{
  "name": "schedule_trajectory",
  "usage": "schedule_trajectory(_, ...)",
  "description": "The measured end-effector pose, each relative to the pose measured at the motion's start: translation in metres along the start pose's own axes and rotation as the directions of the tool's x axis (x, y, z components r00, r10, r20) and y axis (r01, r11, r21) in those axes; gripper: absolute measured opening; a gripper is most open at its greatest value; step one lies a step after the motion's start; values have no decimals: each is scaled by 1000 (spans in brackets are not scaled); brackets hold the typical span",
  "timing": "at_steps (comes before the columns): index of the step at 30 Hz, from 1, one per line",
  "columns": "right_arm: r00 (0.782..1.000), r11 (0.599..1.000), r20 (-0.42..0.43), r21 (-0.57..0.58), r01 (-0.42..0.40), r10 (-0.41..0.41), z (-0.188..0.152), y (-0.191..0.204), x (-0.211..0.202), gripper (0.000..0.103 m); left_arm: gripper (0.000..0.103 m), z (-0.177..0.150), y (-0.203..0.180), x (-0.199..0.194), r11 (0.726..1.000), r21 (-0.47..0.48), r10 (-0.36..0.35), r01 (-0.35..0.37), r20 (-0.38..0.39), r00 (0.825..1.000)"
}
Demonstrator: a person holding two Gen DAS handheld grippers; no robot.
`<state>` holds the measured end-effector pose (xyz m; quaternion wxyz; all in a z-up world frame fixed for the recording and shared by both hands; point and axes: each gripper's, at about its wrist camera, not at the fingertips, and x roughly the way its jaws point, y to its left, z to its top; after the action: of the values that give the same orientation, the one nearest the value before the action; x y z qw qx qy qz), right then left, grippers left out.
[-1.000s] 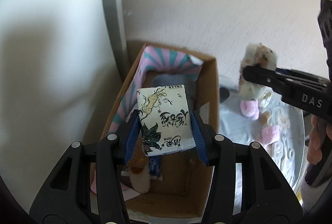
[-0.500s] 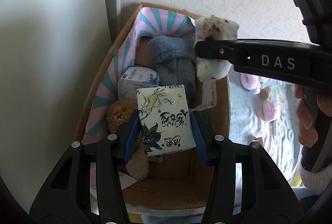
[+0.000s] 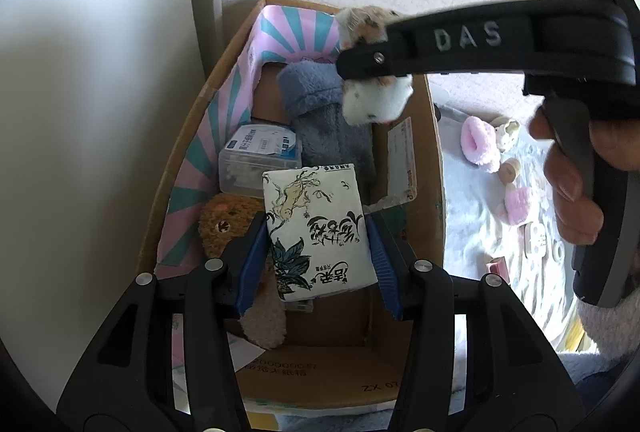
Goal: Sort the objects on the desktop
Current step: 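Open both grippers to drop tissue pack and plush into the box, then move both tools back over the pink fuzzy items on the table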
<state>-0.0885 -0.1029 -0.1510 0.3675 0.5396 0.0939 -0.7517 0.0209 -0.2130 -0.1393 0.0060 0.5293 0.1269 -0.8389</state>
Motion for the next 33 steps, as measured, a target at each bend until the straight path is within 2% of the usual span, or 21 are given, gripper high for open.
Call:
schedule_trajectory(1,1000,1000,-1,7,-7,7,0,-1,-1,43,55,0,0,1,1000,-3,-5,5,-8,1000)
schedule_trajectory(2,1000,1000,-1,20,-14,14,0,-2,-3,49,81,1,0,2,1000,-12,-11,11,-23,1000)
schedule_trajectory(3,1000,999,3,43,-21,21,1,-5,-3,60,98,1,0,3,1000,-18,-9,8,-36,999)
schedule_trajectory(4,1000,997,15,71,-27,26,1,-8,-6,68,103,1,-1,2,1000,-20,-2,1,-26,1000)
schedule_trajectory(9,996,992,84,124,-13,2,-2,-17,-24,71,103,0,-6,-2,1000,-3,18,-18,-3,1000)
schedule_trajectory(18,993,986,120,167,-6,-15,-16,-28,-46,71,103,0,-11,-5,1000,12,28,-29,16,999)
schedule_trajectory(24,989,985,143,174,6,-32,-26,-33,-56,71,103,3,-18,-23,999,22,30,-31,42,999)
schedule_trajectory(33,974,982,198,177,70,-105,-51,-49,-105,71,103,9,-44,-37,995,90,34,-41,80,996)
